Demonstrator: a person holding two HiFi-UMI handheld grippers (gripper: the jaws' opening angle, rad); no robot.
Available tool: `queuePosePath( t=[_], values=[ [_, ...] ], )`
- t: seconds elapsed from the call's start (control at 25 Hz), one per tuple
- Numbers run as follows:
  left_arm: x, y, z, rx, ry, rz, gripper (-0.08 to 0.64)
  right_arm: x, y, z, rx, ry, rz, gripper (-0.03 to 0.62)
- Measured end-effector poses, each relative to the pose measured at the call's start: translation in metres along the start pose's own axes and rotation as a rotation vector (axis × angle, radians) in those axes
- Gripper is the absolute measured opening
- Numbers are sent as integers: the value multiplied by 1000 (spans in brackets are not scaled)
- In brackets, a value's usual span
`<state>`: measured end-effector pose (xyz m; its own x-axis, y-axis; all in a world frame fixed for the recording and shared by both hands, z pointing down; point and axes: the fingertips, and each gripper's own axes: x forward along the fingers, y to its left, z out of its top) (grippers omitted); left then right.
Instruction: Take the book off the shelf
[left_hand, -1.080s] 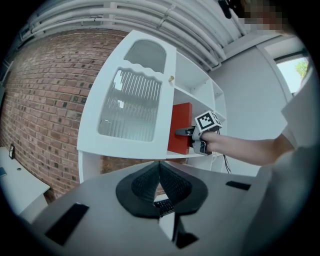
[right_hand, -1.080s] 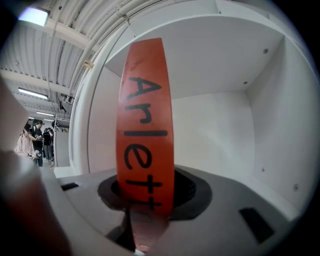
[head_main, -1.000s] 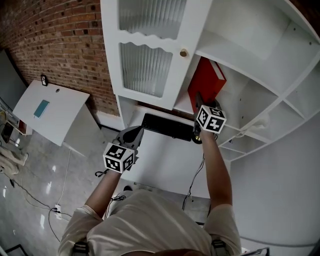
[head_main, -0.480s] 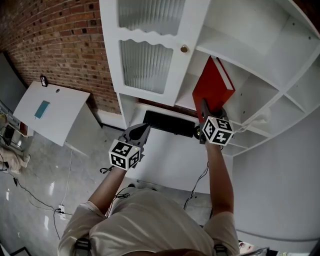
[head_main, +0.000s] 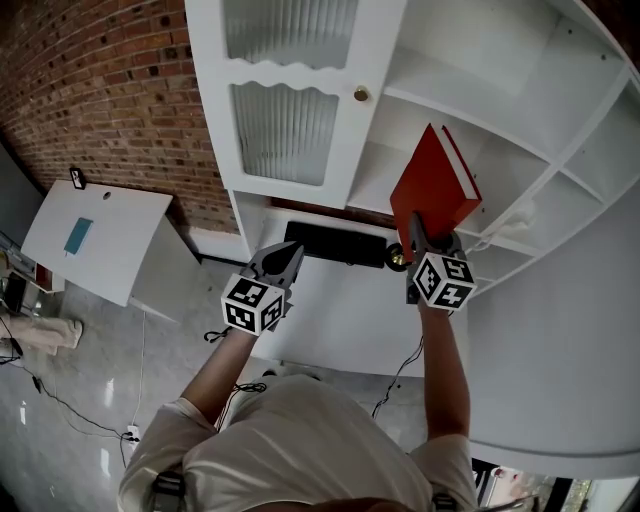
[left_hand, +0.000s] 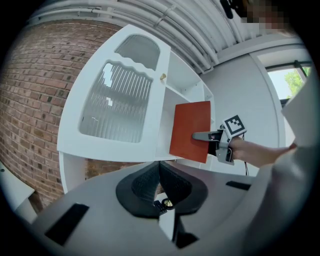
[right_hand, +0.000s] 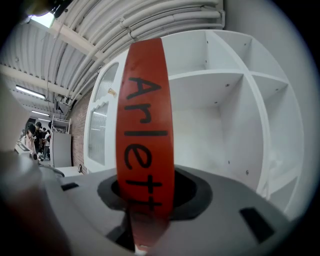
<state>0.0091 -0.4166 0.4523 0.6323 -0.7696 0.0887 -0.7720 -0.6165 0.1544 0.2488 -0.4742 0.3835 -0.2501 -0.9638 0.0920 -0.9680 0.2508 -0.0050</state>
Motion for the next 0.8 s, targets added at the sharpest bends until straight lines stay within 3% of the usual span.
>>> queuePosePath(
  t=[0.8],
  values=[
    [-11,10,-5,13,11,-36,-6,-83,14,-44,34,4,-70,160]
  ],
)
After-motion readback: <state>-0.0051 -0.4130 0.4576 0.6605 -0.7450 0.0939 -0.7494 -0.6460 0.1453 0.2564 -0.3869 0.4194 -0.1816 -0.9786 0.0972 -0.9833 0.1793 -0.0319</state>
